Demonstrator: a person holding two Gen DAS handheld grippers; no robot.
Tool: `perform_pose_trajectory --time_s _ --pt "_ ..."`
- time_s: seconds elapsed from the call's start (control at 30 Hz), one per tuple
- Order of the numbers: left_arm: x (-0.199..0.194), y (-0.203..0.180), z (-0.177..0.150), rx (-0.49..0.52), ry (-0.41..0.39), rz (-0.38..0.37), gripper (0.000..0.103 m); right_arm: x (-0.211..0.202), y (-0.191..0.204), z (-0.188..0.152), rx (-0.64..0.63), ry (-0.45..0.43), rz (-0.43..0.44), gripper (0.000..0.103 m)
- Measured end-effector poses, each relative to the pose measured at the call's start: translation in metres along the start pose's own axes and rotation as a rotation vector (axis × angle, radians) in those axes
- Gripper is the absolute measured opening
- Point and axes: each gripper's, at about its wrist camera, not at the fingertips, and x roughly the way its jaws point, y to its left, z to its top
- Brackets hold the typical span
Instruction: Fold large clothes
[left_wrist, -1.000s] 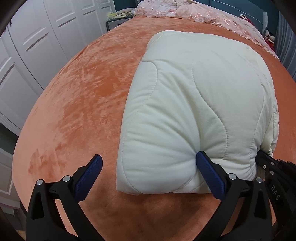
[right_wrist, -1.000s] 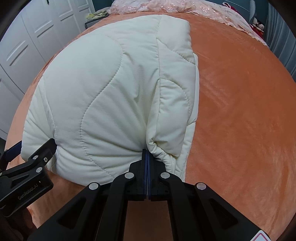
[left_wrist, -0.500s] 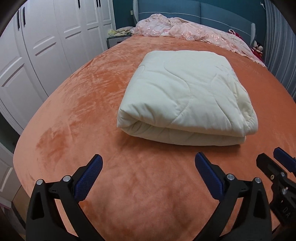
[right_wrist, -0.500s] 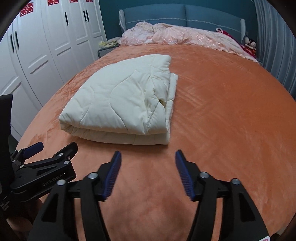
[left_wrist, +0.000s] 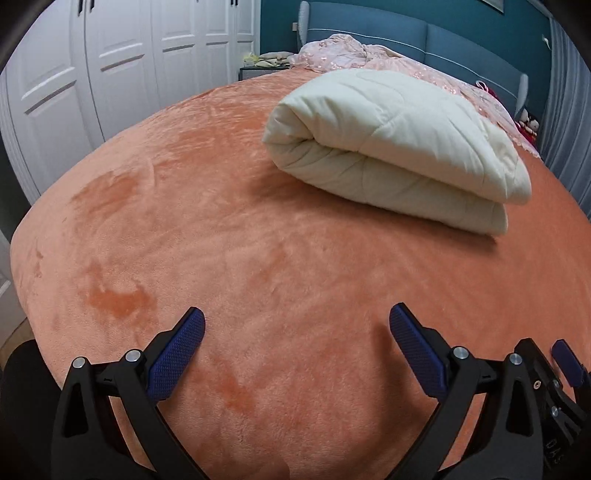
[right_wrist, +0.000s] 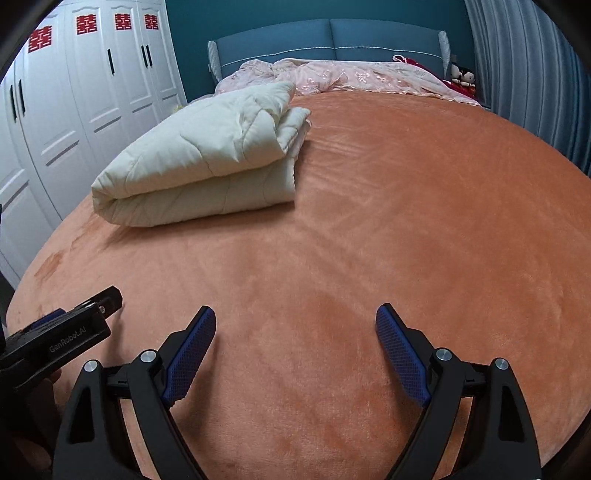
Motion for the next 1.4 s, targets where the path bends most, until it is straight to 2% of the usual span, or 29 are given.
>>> perform_pose_trajectory --time_s 0.1,0.17,0.43,0.67,1.33,1.4 --pt "-0.002 -0.008 -0.010 0.083 -0.033 0.022 0.098 0.003 0.004 0.000 -0.013 0.007 -0.006 0.088" --pt "-0.003 -0.011 -0.012 0.099 -0.041 0.022 0.098 0.005 0.007 0.000 -0.032 0.013 -0.014 0.088" --pt "-0.001 -0.010 -0.012 0.087 -0.033 0.006 0.098 0.007 0.017 -0.004 -0.072 0.022 -0.017 0.088" --pt "0.002 -0.009 -0.013 0.092 -0.023 0.010 0.098 0.011 0.026 -0.006 -0.098 0.036 -0.026 0.093" --pt "0.004 -0.012 -0.014 0.100 -0.016 0.021 0.098 0.014 0.026 -0.007 -0.092 0.050 -0.019 0.094" --pt "0.004 -0.012 -0.014 0.101 -0.015 0.022 0.098 0.015 0.026 -0.007 -0.094 0.054 -0.012 0.098"
